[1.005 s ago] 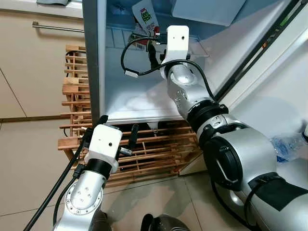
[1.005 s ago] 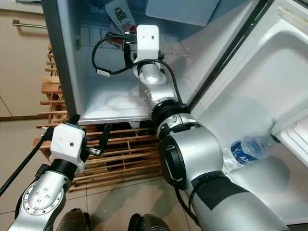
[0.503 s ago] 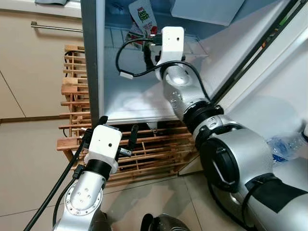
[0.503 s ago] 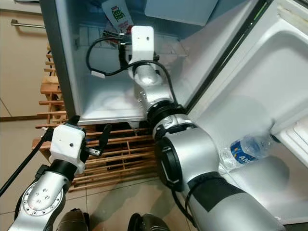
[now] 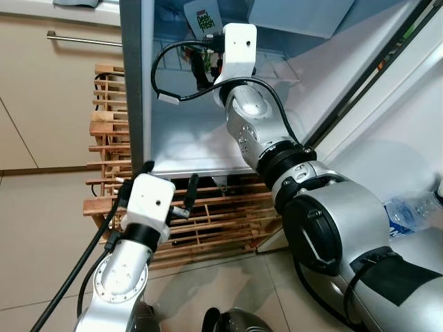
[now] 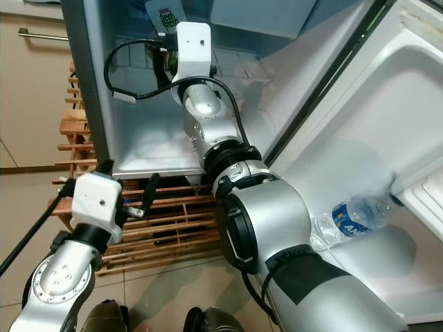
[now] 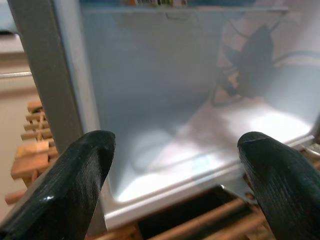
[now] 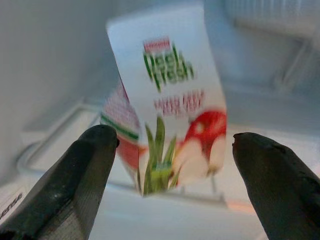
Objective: Restocking fridge
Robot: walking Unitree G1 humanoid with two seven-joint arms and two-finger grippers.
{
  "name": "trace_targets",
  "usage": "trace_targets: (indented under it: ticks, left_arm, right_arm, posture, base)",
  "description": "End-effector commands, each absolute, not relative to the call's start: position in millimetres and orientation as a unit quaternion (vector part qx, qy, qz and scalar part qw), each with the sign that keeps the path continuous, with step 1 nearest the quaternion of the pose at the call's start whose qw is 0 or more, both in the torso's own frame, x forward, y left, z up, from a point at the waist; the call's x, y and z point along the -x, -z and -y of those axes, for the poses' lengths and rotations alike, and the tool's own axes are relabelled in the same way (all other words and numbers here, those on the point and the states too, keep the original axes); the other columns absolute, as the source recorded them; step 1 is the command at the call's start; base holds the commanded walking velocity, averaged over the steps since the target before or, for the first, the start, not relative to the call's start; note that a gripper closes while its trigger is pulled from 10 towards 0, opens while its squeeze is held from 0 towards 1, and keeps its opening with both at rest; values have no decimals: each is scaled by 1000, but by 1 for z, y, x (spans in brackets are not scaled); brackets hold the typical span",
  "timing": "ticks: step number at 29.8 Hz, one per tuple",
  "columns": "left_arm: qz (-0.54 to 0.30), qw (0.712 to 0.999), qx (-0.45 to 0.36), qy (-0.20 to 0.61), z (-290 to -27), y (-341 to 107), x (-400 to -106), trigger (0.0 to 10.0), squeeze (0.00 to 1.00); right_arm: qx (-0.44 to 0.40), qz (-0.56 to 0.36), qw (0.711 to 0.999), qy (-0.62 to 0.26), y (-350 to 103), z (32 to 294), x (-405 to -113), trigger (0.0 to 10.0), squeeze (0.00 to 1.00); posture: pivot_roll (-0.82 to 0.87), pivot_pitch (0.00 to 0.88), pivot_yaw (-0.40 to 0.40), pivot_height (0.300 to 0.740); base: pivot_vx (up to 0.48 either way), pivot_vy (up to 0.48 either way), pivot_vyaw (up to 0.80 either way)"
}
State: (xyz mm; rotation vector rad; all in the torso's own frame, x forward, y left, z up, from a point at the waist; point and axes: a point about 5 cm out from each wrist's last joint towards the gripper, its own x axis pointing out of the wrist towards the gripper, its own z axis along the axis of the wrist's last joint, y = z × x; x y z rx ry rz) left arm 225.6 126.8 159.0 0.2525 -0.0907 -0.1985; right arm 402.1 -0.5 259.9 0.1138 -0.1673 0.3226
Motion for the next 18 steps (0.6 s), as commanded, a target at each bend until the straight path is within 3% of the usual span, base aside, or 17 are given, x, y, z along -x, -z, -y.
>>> trace_targets:
  ticks: [1,7,12,18]
  left_arm:
    - [46,985,-117,116,-121,-156,-231,10000,0]
    - [34,986,-118,117,-119,-149,-245,10000,0]
    - [31,987,-104,122,-121,-149,-253,10000,0]
    - [12,995,-56,83,-137,-149,-266,10000,0]
  right_arm:
    - [-52,108,984,-134,-255,21,-406,10000,0]
    - [-38,156,980,-115,-231,44,-398,10000,0]
    - [-32,160,974,-155,-217,43,-381,10000,0]
    - [6,134,979,-155,-165,76,-340,10000,0]
  posture:
    - [248,23,-205,740]
    - [167,0,-159,740]
    - [127,0,-138,740]
    - [114,0,-79,740]
  base:
    - [0,0,0]
    - [0,0,0]
    - [0,0,0]
    - [0,0,0]
